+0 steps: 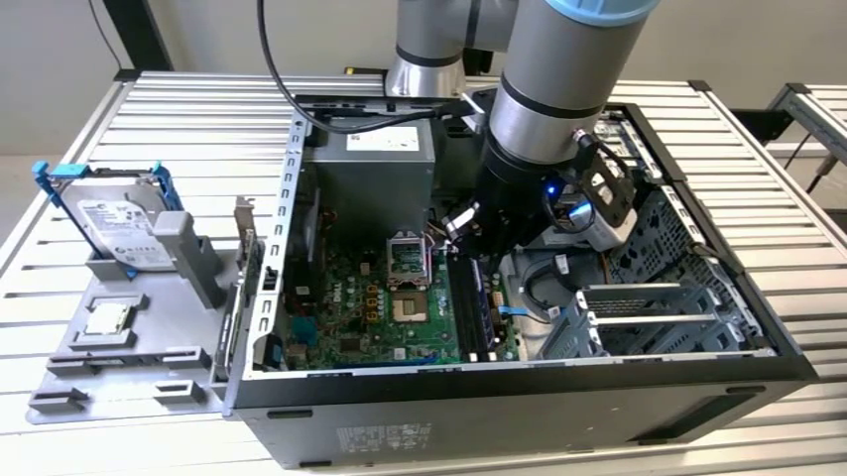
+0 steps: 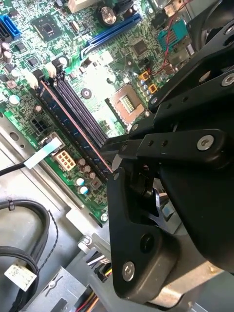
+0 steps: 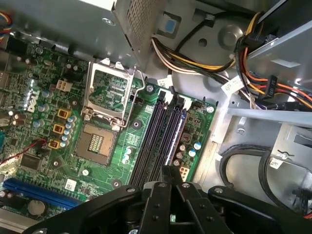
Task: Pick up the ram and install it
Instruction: 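Insert the ram into the slot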
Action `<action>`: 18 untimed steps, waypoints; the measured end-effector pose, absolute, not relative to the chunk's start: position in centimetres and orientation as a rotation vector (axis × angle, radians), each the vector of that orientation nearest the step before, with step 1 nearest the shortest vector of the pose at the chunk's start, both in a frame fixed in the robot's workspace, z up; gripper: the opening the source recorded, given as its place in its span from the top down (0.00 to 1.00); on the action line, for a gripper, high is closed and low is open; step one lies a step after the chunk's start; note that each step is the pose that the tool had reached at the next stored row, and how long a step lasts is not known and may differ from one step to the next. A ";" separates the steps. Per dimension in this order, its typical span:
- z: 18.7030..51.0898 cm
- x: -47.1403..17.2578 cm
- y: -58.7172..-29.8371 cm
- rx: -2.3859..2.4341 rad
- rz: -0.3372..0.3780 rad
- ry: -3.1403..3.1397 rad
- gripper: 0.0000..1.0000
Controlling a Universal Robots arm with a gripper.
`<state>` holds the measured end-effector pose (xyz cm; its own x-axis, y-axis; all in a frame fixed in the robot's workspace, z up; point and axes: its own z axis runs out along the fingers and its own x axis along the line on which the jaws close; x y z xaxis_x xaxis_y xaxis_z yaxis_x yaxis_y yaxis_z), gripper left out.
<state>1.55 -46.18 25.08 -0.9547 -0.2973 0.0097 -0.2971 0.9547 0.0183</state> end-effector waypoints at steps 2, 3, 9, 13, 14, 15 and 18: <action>25.1 1.6 -46.2 0.472 -0.026 -3.093 1.00; 25.1 1.6 -46.2 0.473 -0.026 -3.093 1.00; 25.1 1.6 -46.2 0.479 -0.026 -3.092 1.00; 25.1 1.6 -46.2 0.480 -0.029 -3.092 1.00; 25.1 1.6 -46.2 0.480 -0.029 -3.092 1.00; 25.1 1.6 -46.2 0.491 -0.029 -3.091 1.00; 25.1 1.6 -46.2 0.572 -0.028 -3.076 1.00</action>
